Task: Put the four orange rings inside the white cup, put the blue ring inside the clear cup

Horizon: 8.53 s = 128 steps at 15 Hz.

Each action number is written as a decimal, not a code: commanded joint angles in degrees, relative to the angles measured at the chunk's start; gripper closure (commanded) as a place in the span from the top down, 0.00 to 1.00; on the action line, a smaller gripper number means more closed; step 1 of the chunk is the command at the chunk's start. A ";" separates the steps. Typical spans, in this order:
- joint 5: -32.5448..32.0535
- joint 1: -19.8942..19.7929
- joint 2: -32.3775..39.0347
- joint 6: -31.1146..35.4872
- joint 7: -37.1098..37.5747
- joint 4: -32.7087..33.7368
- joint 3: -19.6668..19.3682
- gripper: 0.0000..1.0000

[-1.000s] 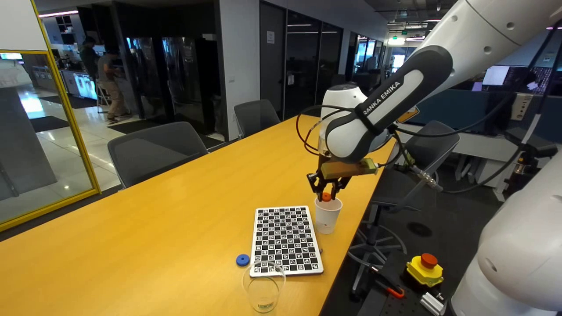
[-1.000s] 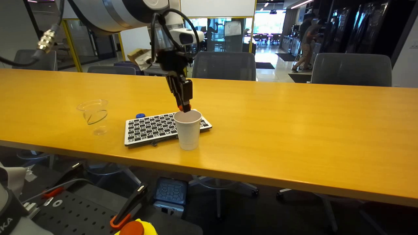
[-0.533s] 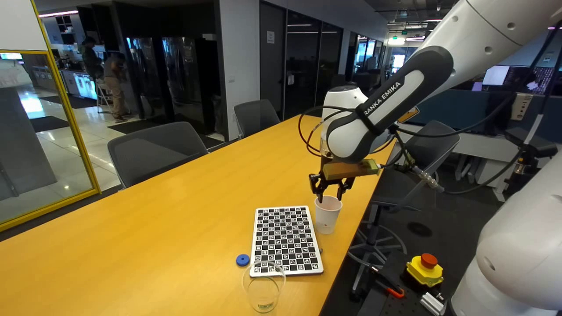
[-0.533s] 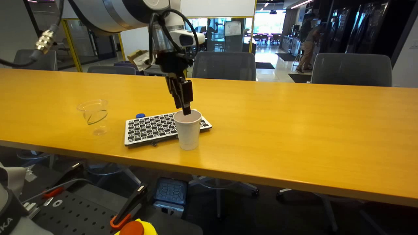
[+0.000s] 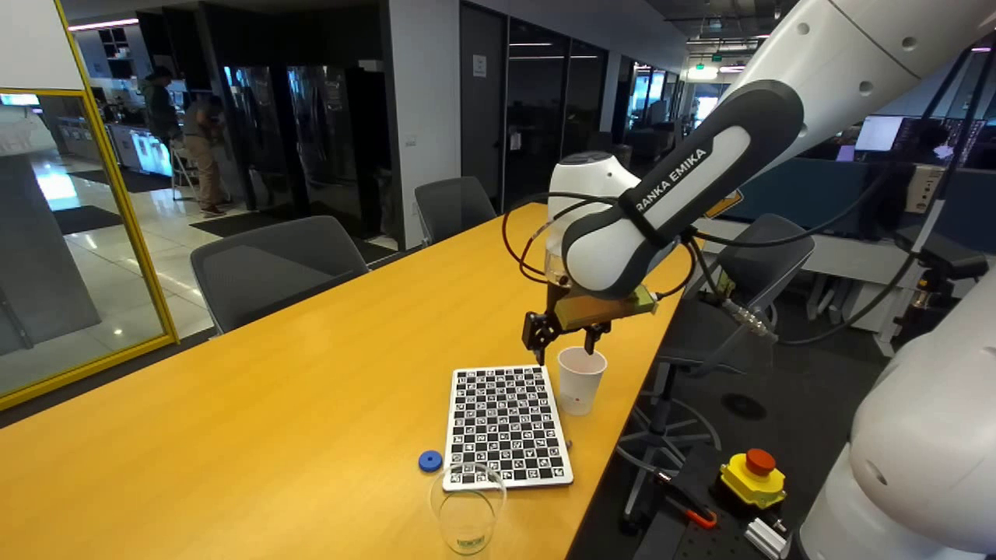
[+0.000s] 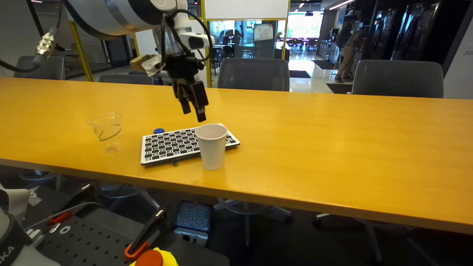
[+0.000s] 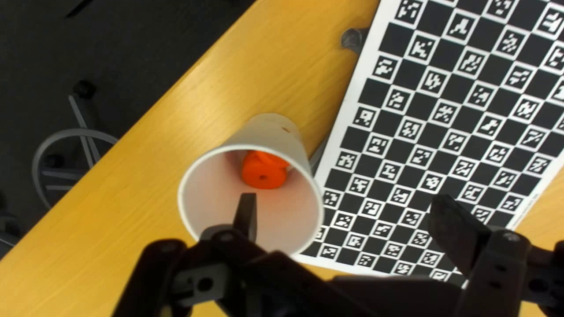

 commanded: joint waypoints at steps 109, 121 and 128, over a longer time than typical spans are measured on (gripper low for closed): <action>21.61 24.32 -3.42 -12.91 -22.59 4.17 11.17 1.00; 14.61 16.01 -39.29 -42.99 -14.90 -4.17 7.33 1.00; 10.29 15.44 -52.02 -49.90 -29.23 -4.13 0.53 1.00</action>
